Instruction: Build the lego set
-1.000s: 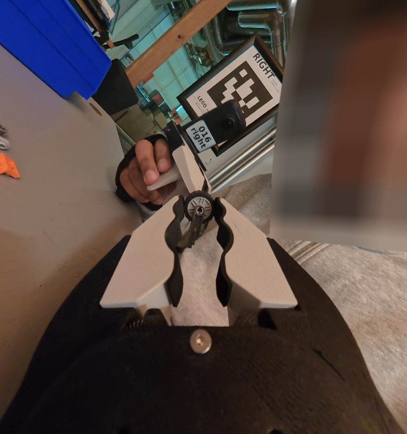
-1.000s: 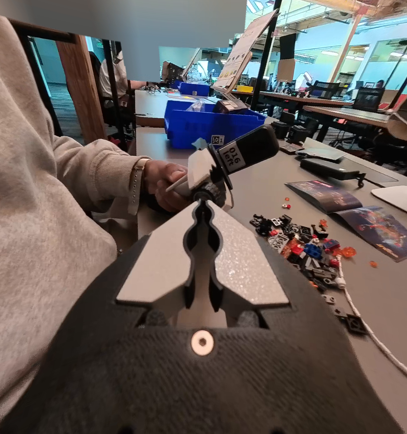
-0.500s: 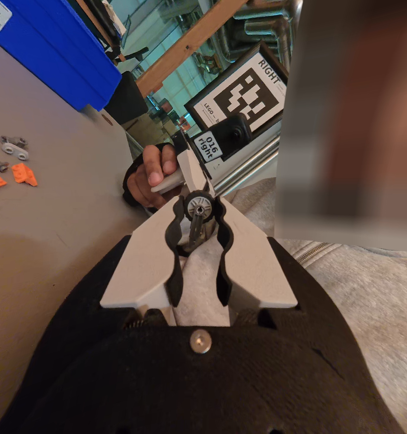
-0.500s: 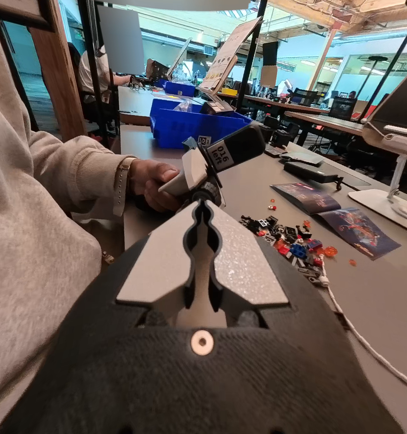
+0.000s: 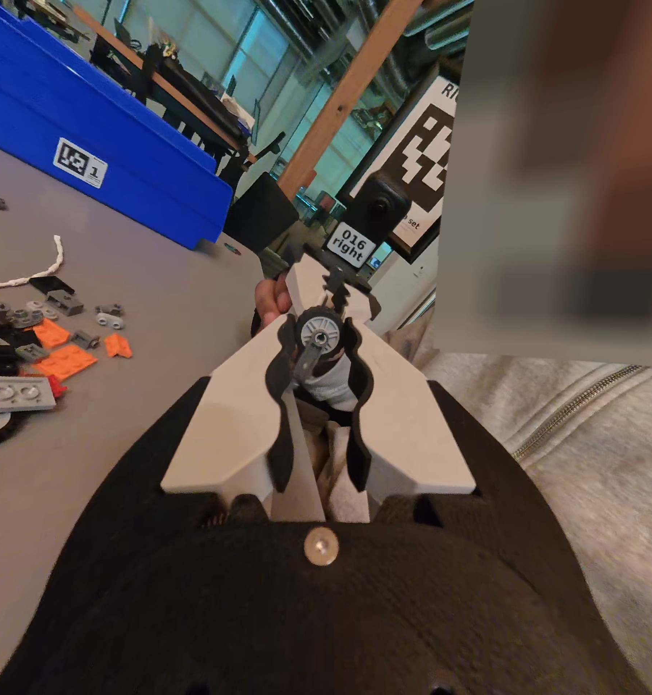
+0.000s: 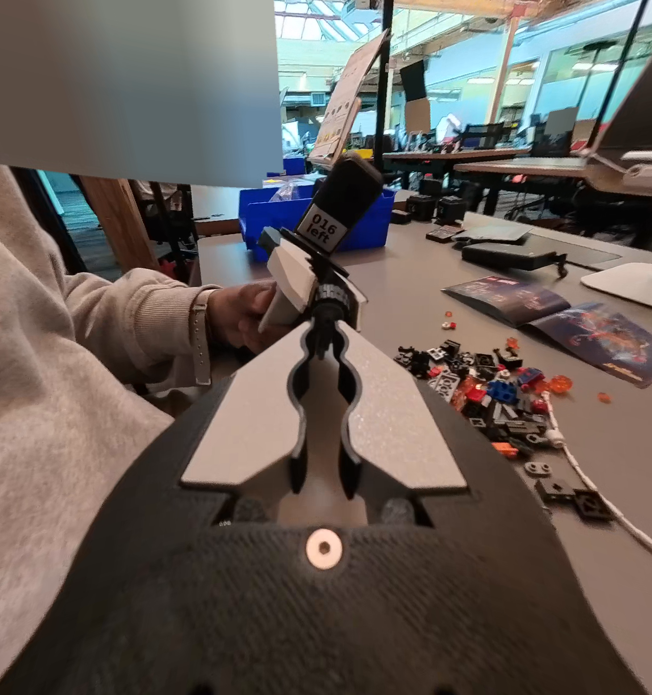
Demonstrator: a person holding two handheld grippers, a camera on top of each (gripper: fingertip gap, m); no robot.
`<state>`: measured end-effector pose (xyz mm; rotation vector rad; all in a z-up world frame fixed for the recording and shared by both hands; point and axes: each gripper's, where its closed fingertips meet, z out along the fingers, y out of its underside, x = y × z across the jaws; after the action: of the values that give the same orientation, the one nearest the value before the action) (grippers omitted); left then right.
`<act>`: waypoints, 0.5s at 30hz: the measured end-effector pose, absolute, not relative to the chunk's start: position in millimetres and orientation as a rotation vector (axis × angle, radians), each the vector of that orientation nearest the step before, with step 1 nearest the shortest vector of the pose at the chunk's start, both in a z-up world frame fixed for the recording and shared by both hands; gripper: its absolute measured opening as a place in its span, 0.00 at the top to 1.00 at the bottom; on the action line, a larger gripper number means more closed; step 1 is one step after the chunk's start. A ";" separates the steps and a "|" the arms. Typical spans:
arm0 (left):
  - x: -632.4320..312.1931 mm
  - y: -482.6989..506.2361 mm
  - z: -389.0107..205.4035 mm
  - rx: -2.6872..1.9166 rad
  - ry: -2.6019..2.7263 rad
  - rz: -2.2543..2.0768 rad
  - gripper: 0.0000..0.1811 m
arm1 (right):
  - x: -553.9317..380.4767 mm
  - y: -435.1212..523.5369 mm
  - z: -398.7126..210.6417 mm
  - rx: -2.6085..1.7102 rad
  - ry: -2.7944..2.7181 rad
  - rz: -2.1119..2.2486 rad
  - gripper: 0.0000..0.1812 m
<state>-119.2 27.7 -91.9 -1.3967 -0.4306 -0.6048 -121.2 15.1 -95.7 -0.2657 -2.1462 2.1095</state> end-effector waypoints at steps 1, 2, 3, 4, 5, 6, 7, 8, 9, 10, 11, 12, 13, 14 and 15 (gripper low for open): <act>-119.7 27.1 -91.1 -1.389 -0.431 -0.603 0.87 | -121.7 15.0 -95.1 -0.264 -2.128 2.100 0.97; -119.4 27.2 -91.6 -1.390 -0.432 -0.611 0.86 | -122.1 15.0 -95.3 -0.266 -2.123 2.090 0.97; -119.2 27.1 -91.4 -1.386 -0.434 -0.619 0.87 | -121.8 14.9 -95.2 -0.264 -2.122 2.091 0.97; -118.6 27.2 -91.6 -1.387 -0.431 -0.623 0.87 | -121.7 15.1 -95.0 -0.264 -2.123 2.096 0.97; -117.5 27.3 -90.9 -1.386 -0.425 -0.628 0.87 | -121.5 15.2 -94.6 -0.264 -2.125 2.104 0.96; -115.9 28.2 -91.2 -1.391 -0.419 -0.632 0.87 | -120.9 14.8 -95.0 -0.261 -2.135 2.107 0.95; -114.7 29.5 -92.8 -1.405 -0.415 -0.629 0.87 | -120.5 14.8 -95.3 -0.260 -2.142 2.103 0.95; -114.7 29.7 -92.9 -1.409 -0.412 -0.620 0.87 | -120.3 15.0 -95.3 -0.258 -2.139 2.105 0.95; -114.5 29.7 -93.2 -1.414 -0.409 -0.612 0.87 | -120.4 14.8 -95.6 -0.259 -2.142 2.102 0.95; -114.9 29.6 -93.4 -1.415 -0.411 -0.611 0.87 | -119.2 13.9 -95.9 -0.253 -2.152 2.103 0.97; -115.0 29.8 -93.9 -1.417 -0.414 -0.614 0.87 | -119.4 13.4 -96.4 -0.257 -2.160 2.102 0.97; -115.2 29.6 -94.0 -1.421 -0.413 -0.608 0.87 | -120.0 13.6 -96.5 -0.265 -2.165 2.104 0.97; -115.6 29.6 -94.3 -1.430 -0.410 -0.592 0.87 | -120.4 13.5 -96.7 -0.275 -2.172 2.109 0.97; -115.7 29.3 -94.5 -1.438 -0.405 -0.578 0.87 | -120.6 12.9 -97.0 -0.285 -2.183 2.118 0.97; -115.5 29.3 -94.3 -1.441 -0.403 -0.572 0.87 | -120.8 12.3 -96.5 -0.298 -2.188 2.137 0.97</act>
<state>-115.5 29.3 -94.3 -1.4411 -0.4029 -0.5720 -120.8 12.3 -96.5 -0.2980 -2.1879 2.1368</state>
